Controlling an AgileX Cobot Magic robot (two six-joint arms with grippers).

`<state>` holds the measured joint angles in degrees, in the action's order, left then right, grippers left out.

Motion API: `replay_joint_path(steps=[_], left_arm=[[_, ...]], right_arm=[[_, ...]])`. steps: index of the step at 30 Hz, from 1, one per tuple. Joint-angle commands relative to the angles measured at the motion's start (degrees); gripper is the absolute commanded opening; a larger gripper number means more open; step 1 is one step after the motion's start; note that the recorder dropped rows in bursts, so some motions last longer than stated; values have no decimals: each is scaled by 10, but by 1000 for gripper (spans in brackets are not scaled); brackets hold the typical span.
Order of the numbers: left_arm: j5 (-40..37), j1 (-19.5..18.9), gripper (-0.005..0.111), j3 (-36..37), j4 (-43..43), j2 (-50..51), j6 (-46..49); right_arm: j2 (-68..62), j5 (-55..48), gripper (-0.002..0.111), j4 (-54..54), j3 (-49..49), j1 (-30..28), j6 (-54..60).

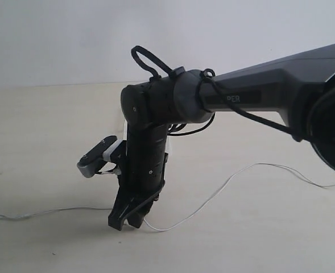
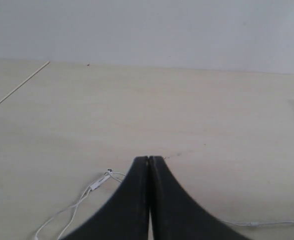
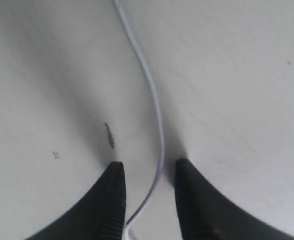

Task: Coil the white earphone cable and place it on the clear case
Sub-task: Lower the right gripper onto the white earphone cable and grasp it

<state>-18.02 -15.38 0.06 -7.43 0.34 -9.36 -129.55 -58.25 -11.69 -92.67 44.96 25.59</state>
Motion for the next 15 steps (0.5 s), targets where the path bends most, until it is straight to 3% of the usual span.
replay_joint_path(steps=[1, 3, 15], left_arm=[[3, -2, 0, -1, 2, -3, 2], [3, -2, 0, -1, 2, -3, 2], [3, -2, 0, -1, 2, -3, 2]], right_arm=[[-3, 2, 13, 11, -4, 1, -3], [-2, 0, 0, 26, -4, 1, -4], [126, 33, 0, 49, -4, 1, -1]])
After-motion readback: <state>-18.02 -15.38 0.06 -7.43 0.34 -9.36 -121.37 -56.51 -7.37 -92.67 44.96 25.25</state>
